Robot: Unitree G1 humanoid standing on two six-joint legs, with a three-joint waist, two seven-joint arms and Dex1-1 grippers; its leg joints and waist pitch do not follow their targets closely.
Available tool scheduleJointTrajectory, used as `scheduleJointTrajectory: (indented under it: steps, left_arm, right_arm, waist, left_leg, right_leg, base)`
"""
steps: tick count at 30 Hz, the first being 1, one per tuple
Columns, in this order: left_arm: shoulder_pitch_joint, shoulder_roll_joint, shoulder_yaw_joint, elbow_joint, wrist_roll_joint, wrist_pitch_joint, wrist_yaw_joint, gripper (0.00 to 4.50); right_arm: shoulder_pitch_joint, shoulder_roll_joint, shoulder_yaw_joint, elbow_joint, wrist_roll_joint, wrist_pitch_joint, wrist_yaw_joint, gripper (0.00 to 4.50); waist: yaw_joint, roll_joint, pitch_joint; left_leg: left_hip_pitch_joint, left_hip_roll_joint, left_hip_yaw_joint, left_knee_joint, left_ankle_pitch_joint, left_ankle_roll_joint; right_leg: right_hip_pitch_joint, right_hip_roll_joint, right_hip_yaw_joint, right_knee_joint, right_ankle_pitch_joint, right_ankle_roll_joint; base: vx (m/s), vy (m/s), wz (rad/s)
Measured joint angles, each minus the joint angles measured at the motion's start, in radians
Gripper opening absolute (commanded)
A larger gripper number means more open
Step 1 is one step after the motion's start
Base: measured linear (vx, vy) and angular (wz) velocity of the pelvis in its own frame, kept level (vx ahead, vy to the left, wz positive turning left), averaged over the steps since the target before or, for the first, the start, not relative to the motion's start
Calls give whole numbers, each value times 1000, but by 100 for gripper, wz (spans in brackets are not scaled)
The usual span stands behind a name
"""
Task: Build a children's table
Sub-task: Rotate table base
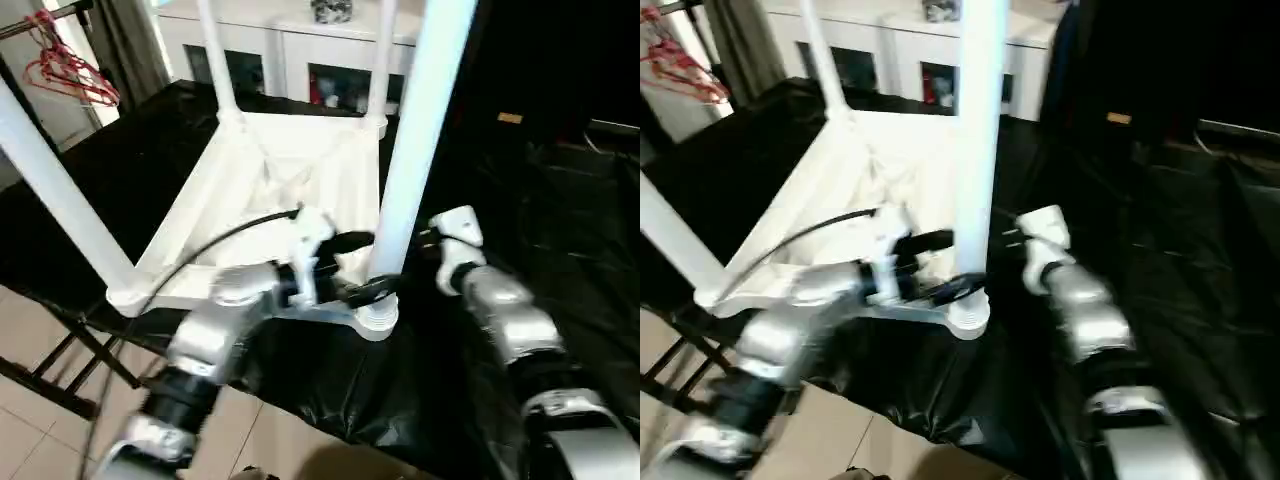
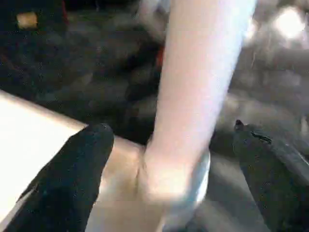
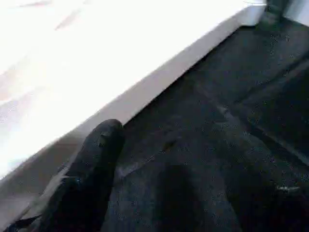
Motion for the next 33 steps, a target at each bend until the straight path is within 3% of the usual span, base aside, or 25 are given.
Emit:
scheduleJointTrajectory:
  steps: [2, 7, 9, 12, 17, 23, 33]
  left_arm:
    - [-3, 31, -12, 27, 23, -6, -36, 430]
    - [-44, 83, -99, 143, 131, -69, -103, 381]
    - [-69, 96, -118, 193, 180, -98, -102, 347]
    - [-105, 106, -137, 245, 223, -128, -105, 342]
    - [-140, 91, -138, 317, 242, -165, -104, 282]
    - [-199, 55, -137, 438, 246, -223, -145, 238]
    - [-292, 14, -136, 612, 266, -302, -191, 142]
  right_arm:
    - [21, -34, 7, -27, 1, -1, 51, 327]
    - [85, -146, 75, -144, 7, -1, 256, 327]
    - [113, -193, 92, -202, 25, 28, 341, 327]
    - [157, -245, 110, -307, 71, 102, 449, 327]
    - [179, -294, 132, -404, 105, 170, 542, 327]
    - [209, -331, 155, -450, 108, 200, 589, 327]
    - [225, -359, 160, -519, 119, 237, 606, 327]
  waist:
    - [7, 0, 0]
    - [18, 0, 0]
    - [21, 0, 0]
    - [25, 1, 0]
    - [25, 1, 0]
    - [38, 1, 0]
    - [41, 3, -1]
  left_leg:
    - [0, 0, 0, 0, 0, 0]
    - [0, 0, 1, 1, 0, 0]
    - [0, 0, 0, 1, 0, 0]
    - [0, 0, 0, 1, 0, 0]
    - [0, 0, 0, 1, 0, 0]
    - [0, 0, 0, 2, 0, 0]
    - [-1, 0, 0, 2, 0, 0]
  right_leg:
    - [0, 0, 0, 0, 0, 0]
    - [1, 0, 1, 0, 0, 0]
    - [1, 0, 1, -1, 0, 0]
    - [1, 0, 1, -1, 0, 0]
    - [1, 0, 0, 0, 0, 0]
    - [1, -1, 0, -1, 0, 0]
    - [1, -1, -1, -1, 0, 0]
  base:
    - [0, 0, 0]
    - [0, 0, 0]
    - [0, 0, 0]
    - [0, 0, 0]
    - [0, 0, 0]
    - [0, 0, 0]
    - [0, 0, 0]
